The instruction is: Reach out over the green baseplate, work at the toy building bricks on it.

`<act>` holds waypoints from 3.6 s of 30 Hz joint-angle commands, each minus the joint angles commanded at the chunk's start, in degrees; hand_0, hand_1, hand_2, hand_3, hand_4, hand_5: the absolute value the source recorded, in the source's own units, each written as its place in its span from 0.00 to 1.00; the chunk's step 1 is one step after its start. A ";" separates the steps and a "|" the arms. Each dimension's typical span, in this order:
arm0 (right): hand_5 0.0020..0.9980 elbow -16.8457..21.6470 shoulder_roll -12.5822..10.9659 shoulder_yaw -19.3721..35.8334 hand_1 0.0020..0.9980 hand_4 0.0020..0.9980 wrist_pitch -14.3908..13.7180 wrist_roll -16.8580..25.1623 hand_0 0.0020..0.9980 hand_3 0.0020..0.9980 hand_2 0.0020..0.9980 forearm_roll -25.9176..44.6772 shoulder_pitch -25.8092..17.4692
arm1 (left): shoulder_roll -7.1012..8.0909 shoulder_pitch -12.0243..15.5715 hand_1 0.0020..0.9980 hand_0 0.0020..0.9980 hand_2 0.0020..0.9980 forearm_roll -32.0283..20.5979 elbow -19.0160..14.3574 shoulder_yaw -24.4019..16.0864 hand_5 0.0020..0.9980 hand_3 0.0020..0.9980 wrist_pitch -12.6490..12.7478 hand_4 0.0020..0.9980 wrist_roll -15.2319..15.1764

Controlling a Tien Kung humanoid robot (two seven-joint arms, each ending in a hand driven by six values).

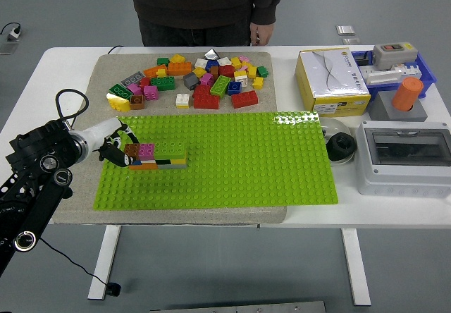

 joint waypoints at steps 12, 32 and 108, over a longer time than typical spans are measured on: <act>0.86 0.00 -0.02 0.22 0.38 0.69 0.00 -0.03 0.62 0.71 0.52 -0.25 -0.09 | 0.01 0.08 0.00 0.15 0.10 -0.21 0.01 -0.09 0.00 0.74 -0.93 0.61 -0.12; 0.86 0.00 0.05 0.09 0.38 0.69 -0.07 -0.16 0.62 0.70 0.52 -0.07 -0.11 | 0.43 0.09 0.00 0.15 0.11 -0.57 -0.37 -0.33 0.00 0.78 -2.08 0.72 -0.19; 0.85 0.00 0.06 0.31 0.37 0.69 -0.19 -0.22 0.62 0.70 0.52 0.17 -0.56 | 4.98 6.64 0.01 0.16 0.11 -1.84 -12.50 -0.81 0.00 0.78 -3.78 0.78 1.58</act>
